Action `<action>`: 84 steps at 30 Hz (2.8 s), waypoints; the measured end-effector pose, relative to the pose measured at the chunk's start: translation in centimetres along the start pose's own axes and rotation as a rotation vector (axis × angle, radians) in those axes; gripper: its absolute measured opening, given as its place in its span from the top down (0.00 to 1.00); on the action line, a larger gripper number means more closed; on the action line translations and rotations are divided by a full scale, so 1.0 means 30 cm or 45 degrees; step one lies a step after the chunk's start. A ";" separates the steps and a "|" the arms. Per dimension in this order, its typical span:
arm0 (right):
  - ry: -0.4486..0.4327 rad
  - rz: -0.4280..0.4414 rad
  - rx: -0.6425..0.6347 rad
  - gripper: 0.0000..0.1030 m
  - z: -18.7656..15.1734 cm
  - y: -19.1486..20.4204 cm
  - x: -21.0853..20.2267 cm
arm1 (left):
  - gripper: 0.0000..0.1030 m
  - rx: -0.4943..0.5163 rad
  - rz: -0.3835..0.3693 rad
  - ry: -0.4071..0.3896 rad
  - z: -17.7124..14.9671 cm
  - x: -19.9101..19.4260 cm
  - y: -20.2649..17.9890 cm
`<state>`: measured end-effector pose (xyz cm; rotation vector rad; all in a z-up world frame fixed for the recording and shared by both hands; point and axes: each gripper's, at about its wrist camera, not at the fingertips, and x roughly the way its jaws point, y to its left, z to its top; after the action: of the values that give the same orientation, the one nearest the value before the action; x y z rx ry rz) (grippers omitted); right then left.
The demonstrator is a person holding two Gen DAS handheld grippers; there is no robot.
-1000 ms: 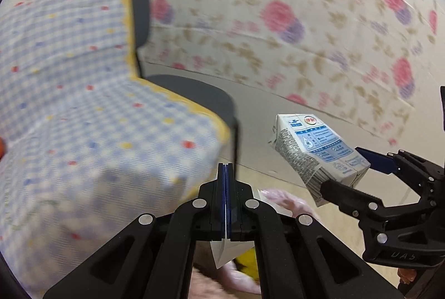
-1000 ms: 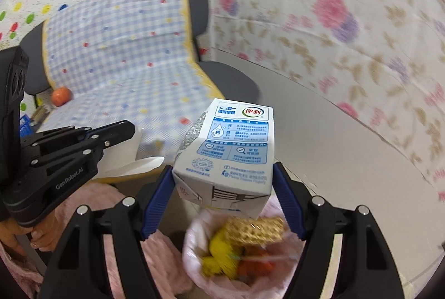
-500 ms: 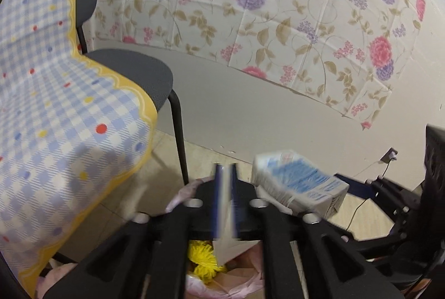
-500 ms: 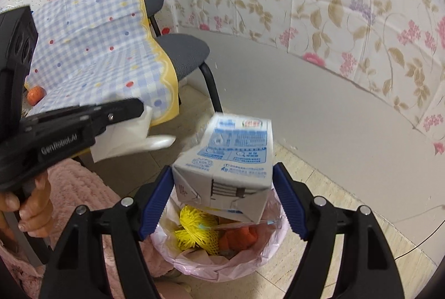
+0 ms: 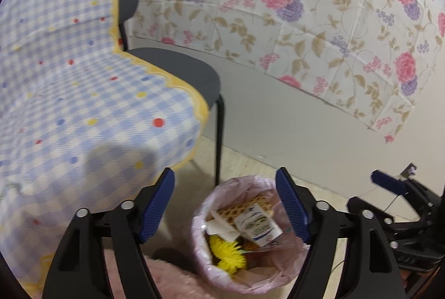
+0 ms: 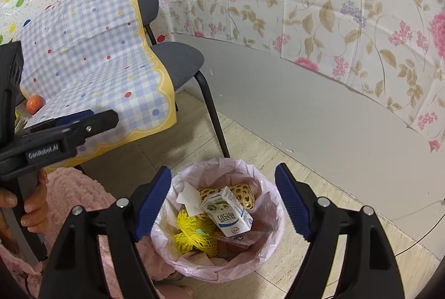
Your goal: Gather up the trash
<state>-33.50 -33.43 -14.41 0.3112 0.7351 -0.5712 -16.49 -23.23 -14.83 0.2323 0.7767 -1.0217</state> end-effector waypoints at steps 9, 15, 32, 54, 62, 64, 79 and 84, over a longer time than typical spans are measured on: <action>-0.091 0.119 -0.052 0.06 0.117 0.148 -0.089 | 0.15 -0.053 0.264 -0.066 0.032 -0.195 0.128; -0.138 0.181 -0.133 0.06 0.202 0.262 -0.129 | 0.14 -0.172 0.433 -0.100 0.049 -0.341 0.258; -0.161 0.329 -0.285 0.06 0.335 0.561 -0.146 | 0.13 -0.322 0.810 -0.110 0.009 -0.583 0.523; -0.139 0.465 -0.401 0.06 0.377 0.784 -0.120 | 0.12 -0.433 1.003 -0.079 -0.049 -0.736 0.655; -0.135 0.462 -0.397 0.06 0.377 0.790 -0.115 | 0.12 -0.435 1.007 -0.080 -0.048 -0.732 0.655; -0.135 0.462 -0.397 0.06 0.378 0.791 -0.114 | 0.12 -0.435 1.001 -0.081 -0.048 -0.733 0.659; -0.134 0.462 -0.396 0.06 0.376 0.790 -0.115 | 0.12 -0.420 0.995 -0.086 -0.043 -0.735 0.653; -0.131 0.465 -0.395 0.06 0.377 0.787 -0.113 | 0.12 -0.420 0.996 -0.086 -0.043 -0.732 0.651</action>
<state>-15.51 -18.31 -2.40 0.1209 0.6367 -0.1225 -7.10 2.57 -4.23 0.1896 0.6918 -0.1577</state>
